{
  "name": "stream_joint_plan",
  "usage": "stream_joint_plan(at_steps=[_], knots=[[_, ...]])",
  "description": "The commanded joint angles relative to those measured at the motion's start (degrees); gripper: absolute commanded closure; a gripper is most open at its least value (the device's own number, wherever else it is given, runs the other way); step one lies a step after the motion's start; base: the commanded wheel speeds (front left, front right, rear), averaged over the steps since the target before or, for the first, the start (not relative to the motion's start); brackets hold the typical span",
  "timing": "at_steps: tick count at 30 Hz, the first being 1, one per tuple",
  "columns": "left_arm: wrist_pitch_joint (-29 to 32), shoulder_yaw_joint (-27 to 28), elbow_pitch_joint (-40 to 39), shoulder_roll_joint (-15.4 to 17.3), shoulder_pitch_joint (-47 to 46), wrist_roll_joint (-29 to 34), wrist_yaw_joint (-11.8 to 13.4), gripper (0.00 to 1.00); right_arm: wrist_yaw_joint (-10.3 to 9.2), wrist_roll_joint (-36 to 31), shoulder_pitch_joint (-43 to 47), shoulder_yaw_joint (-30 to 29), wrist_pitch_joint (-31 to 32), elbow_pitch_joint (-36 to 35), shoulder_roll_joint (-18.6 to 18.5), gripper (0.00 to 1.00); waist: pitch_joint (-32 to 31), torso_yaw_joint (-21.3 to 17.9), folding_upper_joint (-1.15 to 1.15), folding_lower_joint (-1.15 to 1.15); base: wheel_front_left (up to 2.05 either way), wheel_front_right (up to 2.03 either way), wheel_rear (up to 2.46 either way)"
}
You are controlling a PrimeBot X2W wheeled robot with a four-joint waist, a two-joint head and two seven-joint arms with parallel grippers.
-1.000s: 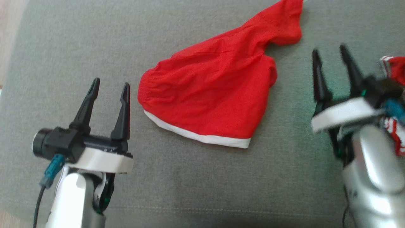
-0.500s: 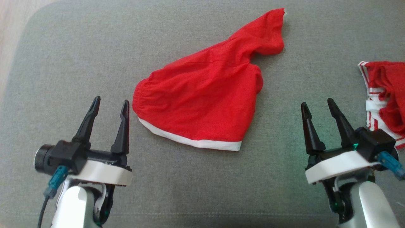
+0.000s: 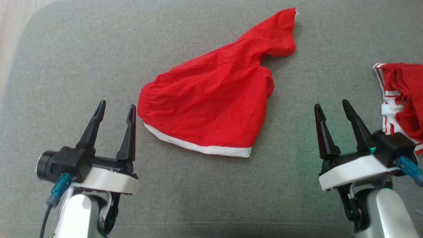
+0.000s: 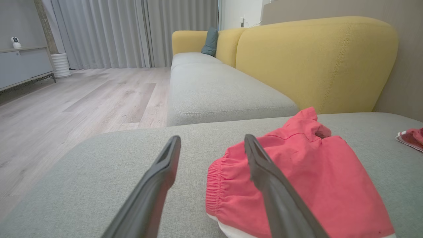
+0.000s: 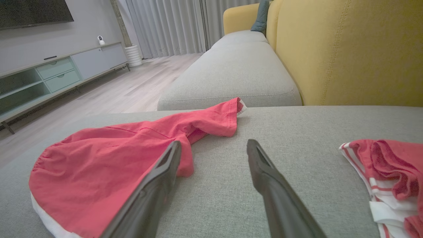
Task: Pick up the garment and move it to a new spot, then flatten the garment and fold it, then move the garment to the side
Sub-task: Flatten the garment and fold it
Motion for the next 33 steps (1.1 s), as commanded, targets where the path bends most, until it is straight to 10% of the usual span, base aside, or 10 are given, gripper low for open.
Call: stream_joint_plan(at_steps=[1, 26, 27, 29, 33], knots=[[-0.69, 1.98, -1.96, 0.96, -0.95, 0.54, 0.07, 0.0, -0.05, 0.56, 0.05, 1.35, 0.24, -1.94, 0.04, 0.0, -0.06, 0.04, 0.0, 0.0, 0.0, 0.0, 0.0], [-0.69, -1.1, -2.5, 0.25, -5.05, 0.16, -0.87, 0.0, -0.05, 11.73, -13.09, 14.13, 3.01, 21.27, 0.05, 0.0, 4.79, 4.48, 0.0, 0.0, 0.0, 0.0, 0.0], [-0.69, -1.06, -2.5, 0.22, -5.1, 0.15, -0.88, 0.0, -0.05, 12.22, -13.68, 14.56, 2.87, 21.99, 0.05, 0.06, 4.87, 4.54, 0.0, 0.0, 0.0, 0.0, 0.0], [-0.69, -1.05, -2.46, 0.15, -5.21, 0.13, -0.9, 0.0, -0.05, 13.58, -14.61, 15.51, 2.36, 22.98, 0.05, 0.93, 5.02, 4.71, 0.0, 0.0, 0.0, 0.0, 0.0], [-0.69, -0.88, -2.59, 0.0, -5.26, 0.16, -0.95, 0.0, -0.05, 14.03, -15.64, 15.71, 0.33, 24.06, 0.05, 1.0, 5.25, 4.73, 0.0, 0.0, 0.0, 0.0, 0.0]])
